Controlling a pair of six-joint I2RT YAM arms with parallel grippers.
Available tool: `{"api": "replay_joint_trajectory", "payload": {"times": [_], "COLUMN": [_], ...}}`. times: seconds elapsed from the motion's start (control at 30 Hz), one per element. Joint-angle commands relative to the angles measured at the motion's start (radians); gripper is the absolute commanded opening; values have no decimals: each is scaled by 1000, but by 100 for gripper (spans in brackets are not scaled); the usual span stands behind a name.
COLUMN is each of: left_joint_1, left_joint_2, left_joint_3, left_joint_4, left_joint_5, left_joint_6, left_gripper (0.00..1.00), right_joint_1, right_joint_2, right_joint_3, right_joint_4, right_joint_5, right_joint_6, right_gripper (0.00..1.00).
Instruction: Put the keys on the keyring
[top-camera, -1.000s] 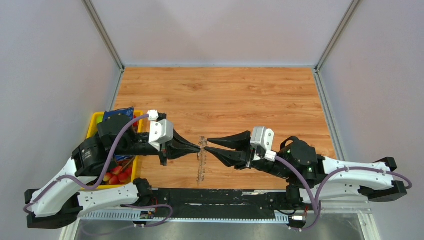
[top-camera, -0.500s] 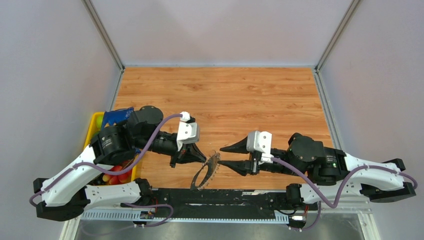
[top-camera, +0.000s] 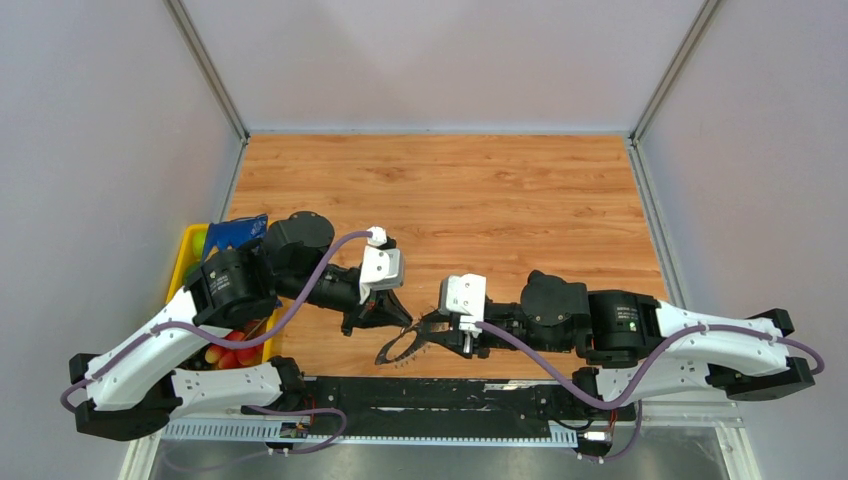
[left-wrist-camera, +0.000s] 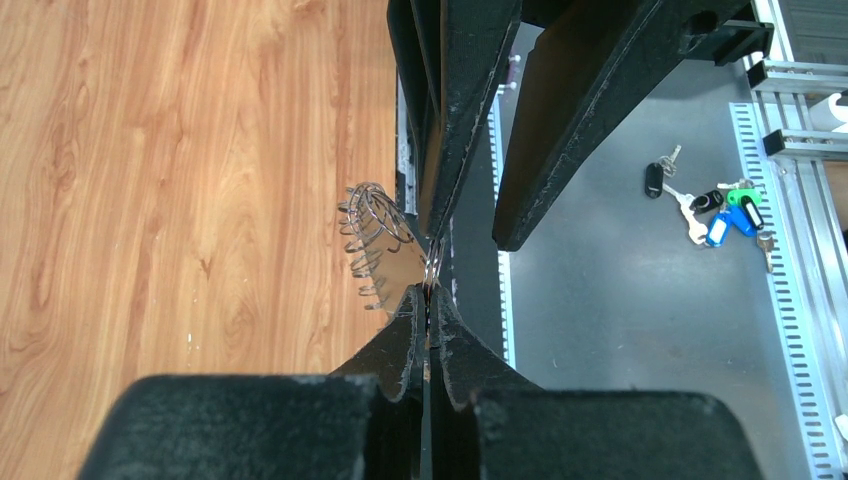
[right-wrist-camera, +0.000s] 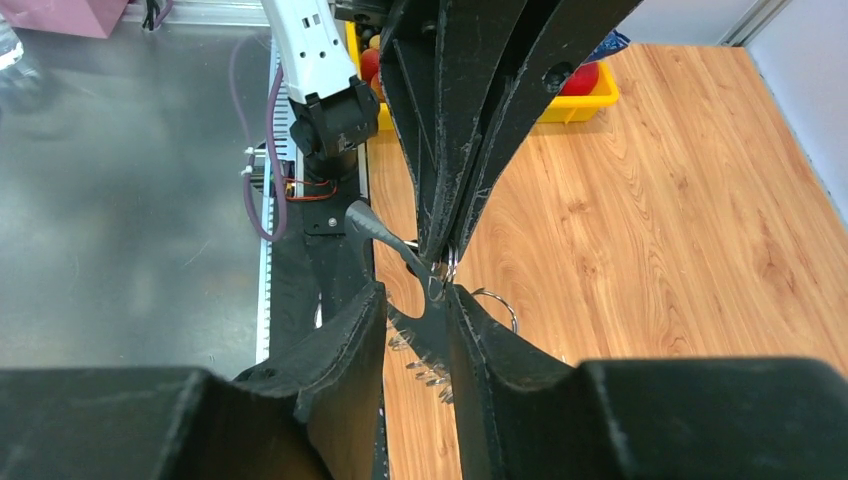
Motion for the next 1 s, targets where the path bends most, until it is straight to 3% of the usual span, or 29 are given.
{"api": "replay_joint_trajectory", "payload": {"times": [0.0,0.6,0.83,0.97], "left_joint_1": [-3,-3,-2,-3], "left_joint_2": [-2,-6,-6,-9], "left_joint_3": [4,1,1,0], "left_joint_4": [32,33,32,32], "left_joint_5": [31,45,45,41], "left_joint_6": [34,45,48,49], "left_gripper": [0,0,0,0], "right_joint_1": [2,-10,-14,-16], "right_joint_2": [1,50,61,57], "right_joint_3": [59,73,75,76], "right_joint_4": [20,50,55,55], "right_joint_5": [30,48,40,36], "right_joint_6": [24,1,1,-1], "right_gripper": [33,32,18,1]}}
